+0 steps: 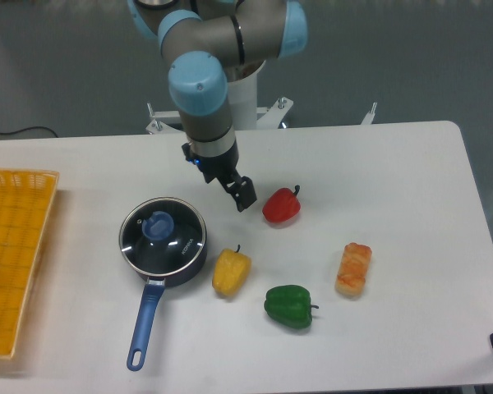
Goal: Open the lid
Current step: 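Move the open gripper across the table toward the saucepan lid, then lower the gripper onto the blue knob of the glass lid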
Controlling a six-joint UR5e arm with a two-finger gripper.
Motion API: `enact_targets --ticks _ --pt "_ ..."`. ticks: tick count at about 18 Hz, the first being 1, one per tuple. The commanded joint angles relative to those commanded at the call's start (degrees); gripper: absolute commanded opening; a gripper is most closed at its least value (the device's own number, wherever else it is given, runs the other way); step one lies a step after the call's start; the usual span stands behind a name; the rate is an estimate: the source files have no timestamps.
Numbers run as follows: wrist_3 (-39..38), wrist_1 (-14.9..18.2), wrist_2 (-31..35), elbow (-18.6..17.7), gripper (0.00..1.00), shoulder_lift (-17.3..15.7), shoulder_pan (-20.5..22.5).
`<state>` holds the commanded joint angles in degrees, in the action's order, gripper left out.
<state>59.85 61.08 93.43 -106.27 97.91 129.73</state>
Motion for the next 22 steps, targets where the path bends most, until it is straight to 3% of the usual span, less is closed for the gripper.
enact_targets --ticks 11,22 --pt "8.96 -0.09 -0.18 5.72 1.0 5.98 -6.16" --pt "13.71 -0.53 -1.41 5.98 1.0 6.86 -7.21"
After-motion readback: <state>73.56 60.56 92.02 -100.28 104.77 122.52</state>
